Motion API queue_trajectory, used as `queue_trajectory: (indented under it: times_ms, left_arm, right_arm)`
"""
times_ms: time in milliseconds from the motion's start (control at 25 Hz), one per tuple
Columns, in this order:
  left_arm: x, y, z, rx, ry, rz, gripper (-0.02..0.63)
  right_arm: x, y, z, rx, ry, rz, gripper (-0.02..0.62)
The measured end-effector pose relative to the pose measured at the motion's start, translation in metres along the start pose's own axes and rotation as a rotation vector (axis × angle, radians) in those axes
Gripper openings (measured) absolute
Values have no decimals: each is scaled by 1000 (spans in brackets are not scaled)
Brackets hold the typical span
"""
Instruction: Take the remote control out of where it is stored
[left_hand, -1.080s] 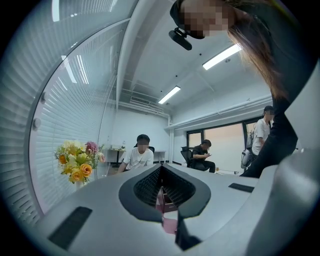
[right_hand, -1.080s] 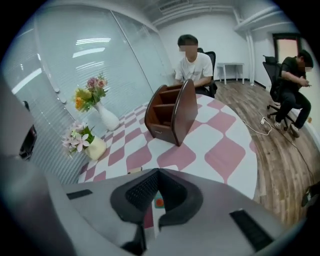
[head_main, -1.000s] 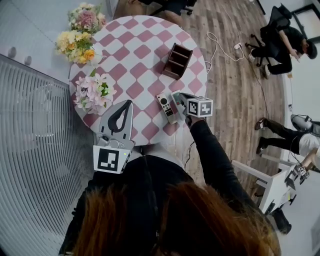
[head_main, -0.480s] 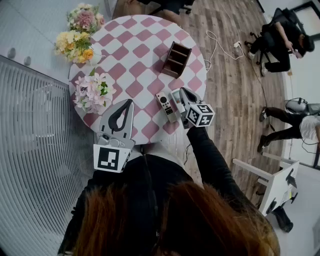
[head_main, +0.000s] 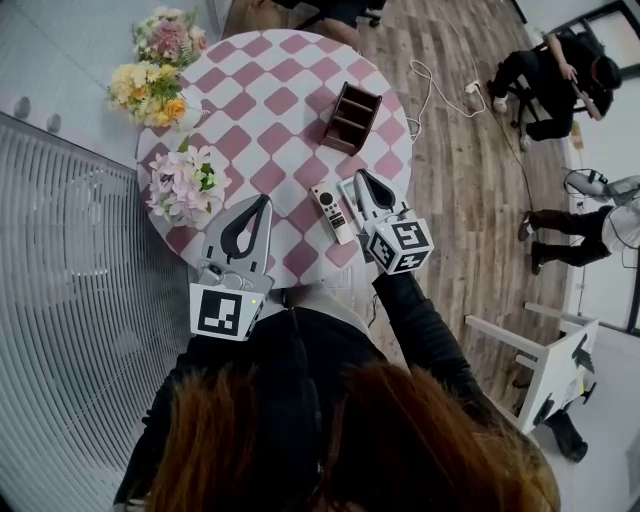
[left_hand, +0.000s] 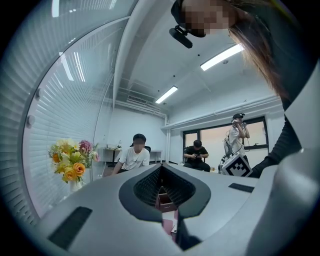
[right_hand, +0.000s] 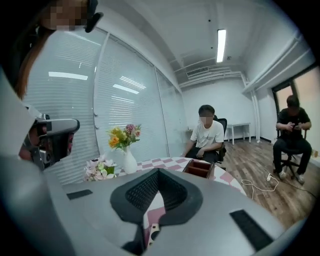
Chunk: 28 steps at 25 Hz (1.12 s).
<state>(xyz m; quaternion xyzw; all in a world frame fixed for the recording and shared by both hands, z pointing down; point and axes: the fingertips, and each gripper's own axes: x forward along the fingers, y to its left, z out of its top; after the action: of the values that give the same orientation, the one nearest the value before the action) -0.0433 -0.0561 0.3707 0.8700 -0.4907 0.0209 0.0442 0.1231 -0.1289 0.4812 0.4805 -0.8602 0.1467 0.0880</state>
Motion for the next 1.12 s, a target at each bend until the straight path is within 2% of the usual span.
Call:
queue_trajectory:
  times_ms: [480, 800, 1120]
  left_arm:
    - [6, -3, 1, -5, -3, -5, 9]
    - [7, -4, 3, -5, -3, -8, 9]
    - [9, -6, 5, 0, -6, -12, 9]
  right_arm:
    - [-34, 76, 74, -105, -139, 97, 14]
    - [-46, 103, 97, -135, -189, 141, 14]
    - [-46, 103, 98, -133, -180, 136, 14]
